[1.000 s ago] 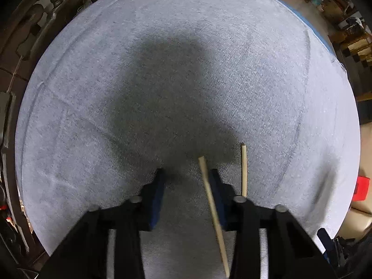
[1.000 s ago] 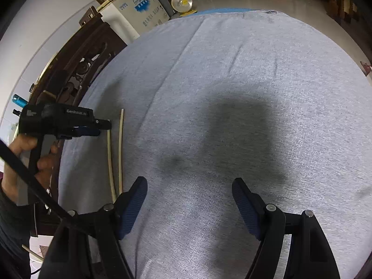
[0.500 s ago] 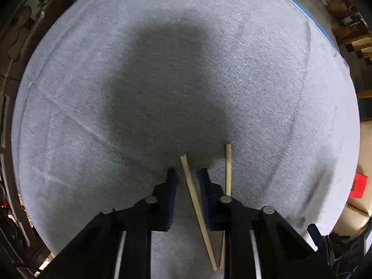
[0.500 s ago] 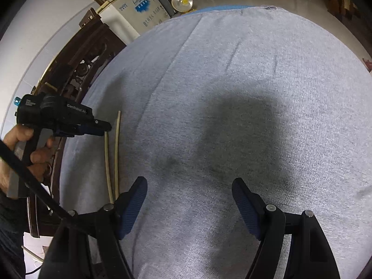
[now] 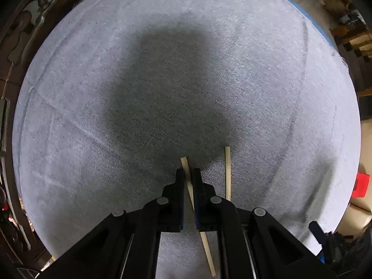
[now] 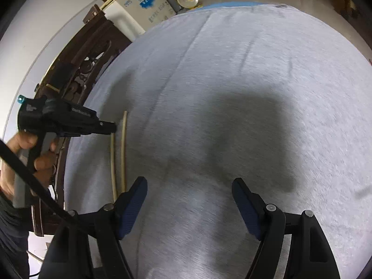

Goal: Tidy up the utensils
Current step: 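Close the right tool on the other chopstick while the left tool holds its chopstick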

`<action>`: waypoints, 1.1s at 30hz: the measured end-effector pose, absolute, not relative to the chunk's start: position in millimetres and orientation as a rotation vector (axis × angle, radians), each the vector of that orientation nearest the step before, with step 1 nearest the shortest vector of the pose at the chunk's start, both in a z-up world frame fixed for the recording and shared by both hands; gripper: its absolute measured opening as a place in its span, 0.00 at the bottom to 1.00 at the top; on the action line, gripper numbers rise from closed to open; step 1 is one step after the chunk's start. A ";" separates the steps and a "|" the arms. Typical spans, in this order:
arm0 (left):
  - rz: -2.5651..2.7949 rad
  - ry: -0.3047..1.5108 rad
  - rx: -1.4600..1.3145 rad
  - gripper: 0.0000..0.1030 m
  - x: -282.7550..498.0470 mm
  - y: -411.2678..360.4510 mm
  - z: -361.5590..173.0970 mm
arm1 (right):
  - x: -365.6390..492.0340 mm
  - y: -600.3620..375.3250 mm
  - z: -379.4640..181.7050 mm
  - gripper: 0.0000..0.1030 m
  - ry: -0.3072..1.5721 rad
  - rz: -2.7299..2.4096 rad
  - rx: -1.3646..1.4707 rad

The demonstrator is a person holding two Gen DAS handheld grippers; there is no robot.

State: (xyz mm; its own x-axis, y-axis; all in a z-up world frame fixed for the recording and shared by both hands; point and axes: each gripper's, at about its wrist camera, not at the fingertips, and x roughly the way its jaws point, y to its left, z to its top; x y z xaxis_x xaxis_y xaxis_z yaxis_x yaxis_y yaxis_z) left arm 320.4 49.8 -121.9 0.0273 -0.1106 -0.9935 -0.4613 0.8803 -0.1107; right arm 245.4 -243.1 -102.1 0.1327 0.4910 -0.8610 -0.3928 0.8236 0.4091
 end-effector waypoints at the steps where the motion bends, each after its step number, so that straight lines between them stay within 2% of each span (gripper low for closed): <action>1: 0.277 1.524 -0.476 0.06 319.4 51.2 -121.7 | 247.9 -237.4 -100.4 0.76 1.289 0.647 0.086; 5: 0.235 1.493 -0.521 0.05 313.2 61.5 -121.7 | 260.5 -205.5 -95.1 0.72 1.324 0.656 0.035; 7: 0.230 1.480 -0.530 0.05 307.2 68.1 -121.2 | 269.3 -185.2 -94.2 0.64 1.356 0.666 0.009; 9: 0.222 1.468 -0.551 0.05 296.5 80.1 -123.8 | 276.5 -162.1 -94.4 0.60 1.387 0.678 -0.032; 17: 0.218 1.455 -0.585 0.04 279.6 116.5 -126.0 | 295.0 -71.4 -102.1 0.58 1.468 0.694 -0.151; 24: 0.231 1.444 -0.609 0.04 270.0 143.3 -127.5 | 298.8 -36.6 -117.6 0.35 1.493 0.657 -0.234; 26: 0.235 1.439 -0.614 0.04 260.2 148.2 -124.4 | 300.3 -32.9 -121.5 0.34 1.495 0.641 -0.258; 29: 0.240 1.437 -0.612 0.04 254.0 152.3 -125.3 | 302.9 -24.7 -124.3 0.26 1.494 0.613 -0.293; 32: 0.237 1.437 -0.606 0.04 254.9 149.5 -124.3 | 303.7 -17.7 -127.3 0.06 1.501 0.578 -0.351; 33: 0.238 1.438 -0.600 0.04 256.2 147.4 -124.8 | 303.5 -16.1 -128.2 0.06 1.504 0.572 -0.361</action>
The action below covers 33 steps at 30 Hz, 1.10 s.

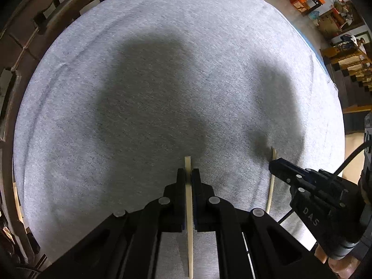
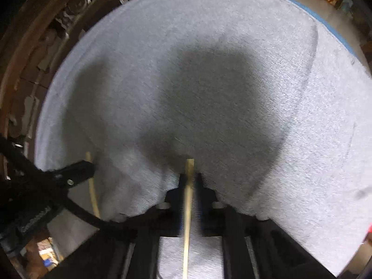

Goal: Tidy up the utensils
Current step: 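Close the right tool on the other chopstick while the left tool holds its chopstick, then lift both held chopsticks and carry them toward the dark cup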

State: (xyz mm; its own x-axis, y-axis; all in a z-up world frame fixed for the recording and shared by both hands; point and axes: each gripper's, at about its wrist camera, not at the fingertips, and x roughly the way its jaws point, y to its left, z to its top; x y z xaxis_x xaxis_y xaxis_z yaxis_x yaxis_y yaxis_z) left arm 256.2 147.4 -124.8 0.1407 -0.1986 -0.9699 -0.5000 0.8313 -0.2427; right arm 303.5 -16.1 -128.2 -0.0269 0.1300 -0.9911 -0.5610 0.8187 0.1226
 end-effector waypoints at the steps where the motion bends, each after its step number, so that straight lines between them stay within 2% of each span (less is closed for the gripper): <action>1: 0.237 1.440 -0.598 0.04 256.5 147.3 -125.7 | 302.9 -11.6 -130.1 0.06 1.508 0.569 -0.364; 10: 0.221 1.431 -0.559 0.04 265.8 125.3 -117.2 | 305.4 -31.0 -124.6 0.05 1.477 0.568 -0.246; 33: 0.169 1.243 -0.523 0.04 206.7 91.5 -44.2 | 272.9 -207.5 -50.1 0.05 1.215 0.460 0.165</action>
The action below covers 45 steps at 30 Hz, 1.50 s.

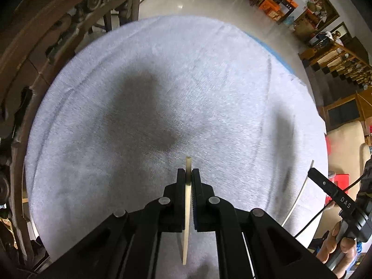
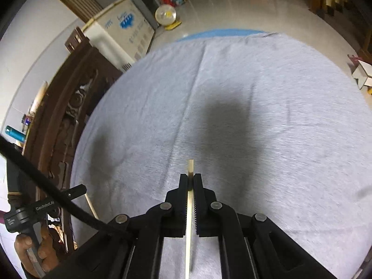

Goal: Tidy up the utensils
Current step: 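Lift both held chopsticks and carry them toward the dark cup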

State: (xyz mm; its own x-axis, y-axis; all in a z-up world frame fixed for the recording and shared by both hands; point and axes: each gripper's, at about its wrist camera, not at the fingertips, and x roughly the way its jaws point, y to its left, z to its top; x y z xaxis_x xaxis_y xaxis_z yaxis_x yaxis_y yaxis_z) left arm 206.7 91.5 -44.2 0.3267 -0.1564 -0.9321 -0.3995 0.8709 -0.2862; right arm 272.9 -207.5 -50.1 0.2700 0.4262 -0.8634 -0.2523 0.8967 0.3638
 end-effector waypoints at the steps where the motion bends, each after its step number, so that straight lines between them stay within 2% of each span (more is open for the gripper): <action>1: 0.169 1.228 -0.520 0.04 201.7 89.9 -38.7 | 268.9 -210.8 -45.8 0.05 1.201 0.456 0.170; 25: 0.233 0.813 -0.458 0.04 84.0 92.0 80.7 | 120.9 -327.2 87.8 0.05 0.726 0.341 0.251; 45: 0.141 0.525 -0.355 0.04 -31.7 25.2 143.5 | -27.8 -321.8 148.5 0.05 0.490 0.454 0.254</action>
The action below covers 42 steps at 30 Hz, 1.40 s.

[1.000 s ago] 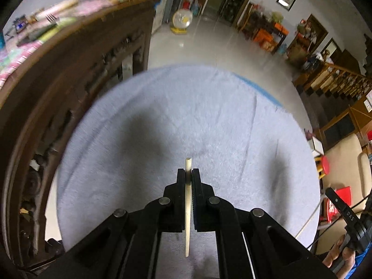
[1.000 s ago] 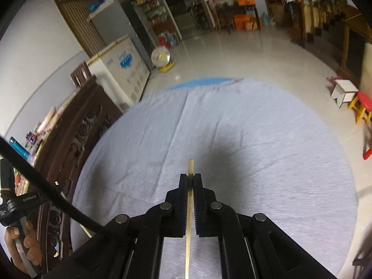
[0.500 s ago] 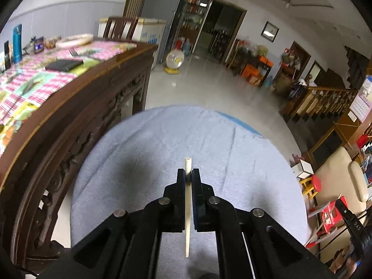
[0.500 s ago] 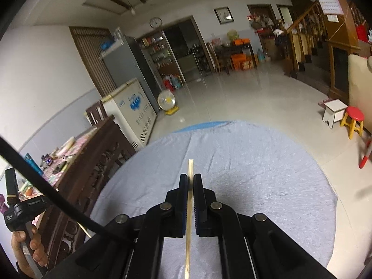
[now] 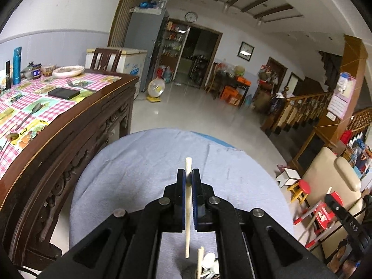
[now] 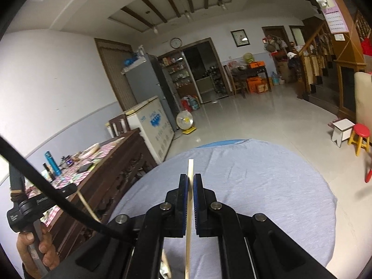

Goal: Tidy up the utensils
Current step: 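Lift both held chopsticks and carry them toward the dark cup, then lower both held chopsticks into the dark cup beside the spoons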

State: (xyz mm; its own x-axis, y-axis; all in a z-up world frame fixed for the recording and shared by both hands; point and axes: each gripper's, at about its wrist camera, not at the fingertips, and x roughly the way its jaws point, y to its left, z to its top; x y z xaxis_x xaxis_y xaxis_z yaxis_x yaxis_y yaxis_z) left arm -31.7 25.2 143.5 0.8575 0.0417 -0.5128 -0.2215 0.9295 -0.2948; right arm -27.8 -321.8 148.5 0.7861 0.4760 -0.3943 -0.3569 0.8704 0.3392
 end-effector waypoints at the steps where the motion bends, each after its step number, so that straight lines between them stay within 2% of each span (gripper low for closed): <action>1: 0.135 0.515 -0.349 0.04 -35.5 20.6 144.9 | -34.4 -317.5 148.7 0.05 0.483 0.466 0.253; 20: 0.070 0.459 -0.272 0.04 -63.1 -34.7 117.7 | -80.4 -244.6 110.5 0.05 0.312 0.494 0.172; 42: 0.104 0.521 -0.229 0.04 -54.7 -50.8 79.5 | -67.5 -236.0 70.7 0.05 0.328 0.478 0.137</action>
State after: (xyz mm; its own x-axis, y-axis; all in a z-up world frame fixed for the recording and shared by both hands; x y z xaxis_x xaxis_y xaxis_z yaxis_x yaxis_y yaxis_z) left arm -54.7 -50.8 79.5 0.8627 0.0398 -0.5042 -0.1561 0.9692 -0.1905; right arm -67.5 -236.0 70.7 0.8369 0.4723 -0.2768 -0.4287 0.8799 0.2051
